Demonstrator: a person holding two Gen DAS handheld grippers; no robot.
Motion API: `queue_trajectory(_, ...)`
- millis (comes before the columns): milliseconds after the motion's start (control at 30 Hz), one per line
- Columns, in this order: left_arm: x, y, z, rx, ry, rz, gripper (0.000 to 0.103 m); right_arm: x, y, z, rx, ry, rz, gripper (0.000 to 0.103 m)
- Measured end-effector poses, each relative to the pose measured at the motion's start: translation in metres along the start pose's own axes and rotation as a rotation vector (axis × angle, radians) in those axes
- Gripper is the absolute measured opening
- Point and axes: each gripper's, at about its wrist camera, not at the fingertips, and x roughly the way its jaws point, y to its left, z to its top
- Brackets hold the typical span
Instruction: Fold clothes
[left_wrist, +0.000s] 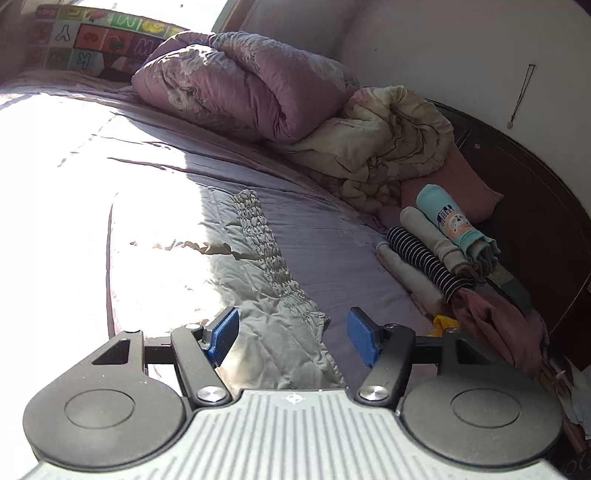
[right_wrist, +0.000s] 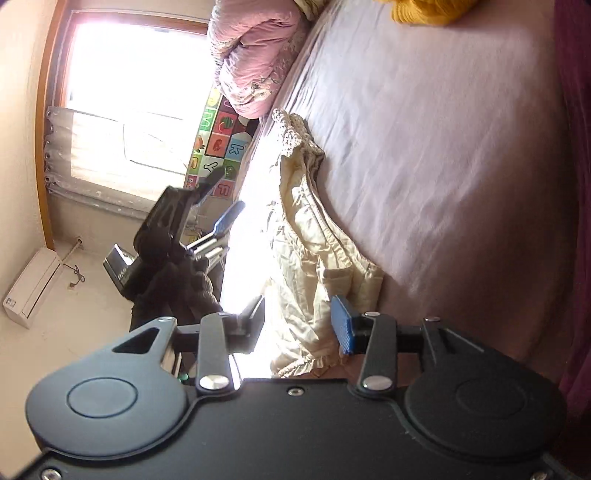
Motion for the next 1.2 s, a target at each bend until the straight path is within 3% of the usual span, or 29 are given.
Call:
queue_trajectory(33,-0.01,-0.008,-0.012,0.113,-0.012,0.084,0.063,0.005,0.014,0.007,-0.142,-0.007,-0.005,0.041)
queue_trajectory(100,-0.026,-0.014,-0.027,0.159,-0.048,0.116,0.061,0.017,0.04,0.009,-0.445,-0.016,-0.029,0.042)
queue_trajectory(167,-0.035,-0.017,-0.038,0.175,-0.077,0.081,0.061,0.039,0.06,0.011,-0.679,0.007,-0.026,0.041)
queue_trajectory(200,-0.037,-0.022,-0.044,0.228,-0.069,0.067,0.061,0.051,0.071,0.013,-0.777,0.021,-0.024,0.041)
queue_trajectory(333,-0.037,-0.043,-0.051,0.403,-0.081,-0.025,0.061,0.085,0.103,0.023,-0.993,0.06,-0.028,0.04)
queue_trajectory(400,-0.034,-0.047,-0.05,0.415,-0.094,-0.067,0.061,0.117,0.112,0.042,-1.042,0.09,-0.053,0.04)
queue_trajectory(533,-0.002,-0.042,-0.056,0.378,0.057,-0.092,0.061,0.17,0.114,0.055,-1.12,0.16,-0.138,0.04)
queue_trajectory(633,0.004,-0.034,-0.051,0.332,0.08,-0.138,0.062,0.209,0.083,0.061,-1.059,0.319,-0.197,0.041)
queue_trajectory(800,-0.004,-0.004,-0.011,0.222,-0.032,-0.168,0.062,0.193,0.077,0.073,-0.999,0.306,-0.108,0.042)
queue_trajectory(867,0.008,0.004,0.003,0.2,-0.067,-0.145,0.061,0.187,0.083,0.078,-1.011,0.28,-0.068,0.046)
queue_trajectory(900,0.024,0.01,0.009,0.206,-0.067,-0.135,0.061,0.187,0.086,0.081,-1.033,0.271,-0.058,0.047)
queue_trajectory(1033,0.078,0.021,-0.007,0.28,0.1,-0.13,0.062,0.205,0.061,0.086,-0.987,0.327,-0.088,0.047)
queue_trajectory(1200,0.078,0.021,-0.021,0.292,0.063,-0.11,0.062,0.206,0.049,0.074,-1.032,0.334,-0.07,0.047)
